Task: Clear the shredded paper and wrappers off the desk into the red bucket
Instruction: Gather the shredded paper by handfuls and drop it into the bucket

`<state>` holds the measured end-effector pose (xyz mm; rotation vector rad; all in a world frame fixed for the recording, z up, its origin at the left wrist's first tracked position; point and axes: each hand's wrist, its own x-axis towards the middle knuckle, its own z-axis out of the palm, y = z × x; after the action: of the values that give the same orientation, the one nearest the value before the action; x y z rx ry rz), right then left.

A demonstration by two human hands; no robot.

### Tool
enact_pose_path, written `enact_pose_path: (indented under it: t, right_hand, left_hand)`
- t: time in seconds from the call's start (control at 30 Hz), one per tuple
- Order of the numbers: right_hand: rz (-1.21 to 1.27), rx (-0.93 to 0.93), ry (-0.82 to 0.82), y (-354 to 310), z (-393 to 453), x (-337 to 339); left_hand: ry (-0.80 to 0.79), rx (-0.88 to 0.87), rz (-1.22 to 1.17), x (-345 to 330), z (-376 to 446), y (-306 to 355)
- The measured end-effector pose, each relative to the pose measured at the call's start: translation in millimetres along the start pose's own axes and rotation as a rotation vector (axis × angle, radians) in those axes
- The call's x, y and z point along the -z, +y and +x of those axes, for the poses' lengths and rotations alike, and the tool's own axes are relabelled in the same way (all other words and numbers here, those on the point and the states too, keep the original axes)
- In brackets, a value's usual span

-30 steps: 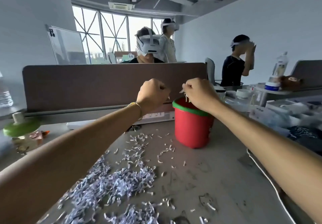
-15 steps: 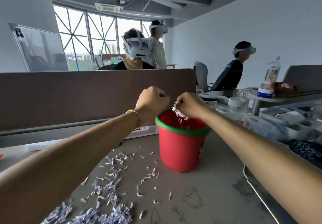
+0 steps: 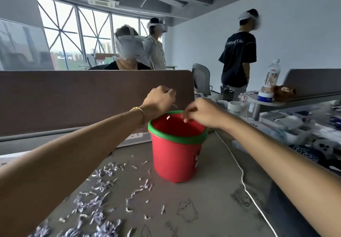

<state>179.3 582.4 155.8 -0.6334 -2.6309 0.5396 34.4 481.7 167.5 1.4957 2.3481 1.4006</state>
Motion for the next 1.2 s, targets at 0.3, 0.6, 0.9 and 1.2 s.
enact_pose_path:
  t: [0.3, 0.6, 0.9, 1.2]
  right_hand:
    - [-0.008, 0.023, 0.077, -2.4, -32.6, 20.1]
    - [-0.045, 0.062, 0.243, -15.5, -40.5, 2.0]
    - [0.058, 0.244, 0.335, -71.3, -69.4, -50.7]
    - [0.077, 0.37, 0.066, -132.1, -138.2, -132.1]
  left_hand:
    - [-0.366, -0.102, 0.236, -27.9, -1.0, 3.5]
    - [-0.235, -0.23, 0.458, 1.1, -41.8, 2.7]
    - [-0.052, -0.254, 0.586, 72.7, -143.3, -22.6]
    - [-0.09, -0.103, 0.582, 118.2, -281.5, -88.8]
